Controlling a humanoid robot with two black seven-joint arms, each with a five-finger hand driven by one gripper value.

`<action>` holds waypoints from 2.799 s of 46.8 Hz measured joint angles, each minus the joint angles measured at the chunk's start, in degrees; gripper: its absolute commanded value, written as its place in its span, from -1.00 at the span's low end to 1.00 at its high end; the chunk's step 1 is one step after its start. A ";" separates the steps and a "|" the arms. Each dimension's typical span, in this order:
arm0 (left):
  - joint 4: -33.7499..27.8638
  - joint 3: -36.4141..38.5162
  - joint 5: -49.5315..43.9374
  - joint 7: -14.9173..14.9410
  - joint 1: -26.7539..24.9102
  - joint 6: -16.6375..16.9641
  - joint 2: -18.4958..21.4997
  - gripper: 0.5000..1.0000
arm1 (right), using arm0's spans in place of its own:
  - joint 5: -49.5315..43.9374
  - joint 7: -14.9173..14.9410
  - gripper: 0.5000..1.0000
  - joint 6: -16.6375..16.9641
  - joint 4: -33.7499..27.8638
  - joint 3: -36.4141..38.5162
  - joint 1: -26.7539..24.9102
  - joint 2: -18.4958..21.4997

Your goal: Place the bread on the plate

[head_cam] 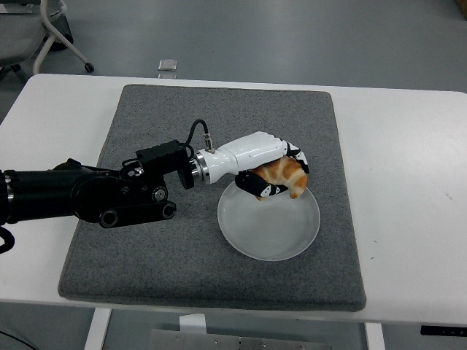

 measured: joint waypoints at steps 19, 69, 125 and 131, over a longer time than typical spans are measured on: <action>0.62 -0.46 0.50 -0.12 4.20 1.43 0.00 -1.00 | 0.00 0.02 0.72 0.02 0.00 0.00 0.04 0.00; 1.31 -4.99 -1.55 -0.03 7.62 1.34 -0.42 0.71 | -0.01 0.03 0.72 0.02 0.01 0.00 0.09 0.00; 5.65 -25.12 -42.88 4.42 1.12 -25.11 1.14 0.86 | -0.01 -0.01 0.72 -0.05 0.00 0.00 0.09 0.00; 9.06 -26.39 -47.03 4.72 -0.62 -26.66 1.08 0.86 | -0.01 0.00 0.72 -0.04 0.00 0.00 0.09 0.00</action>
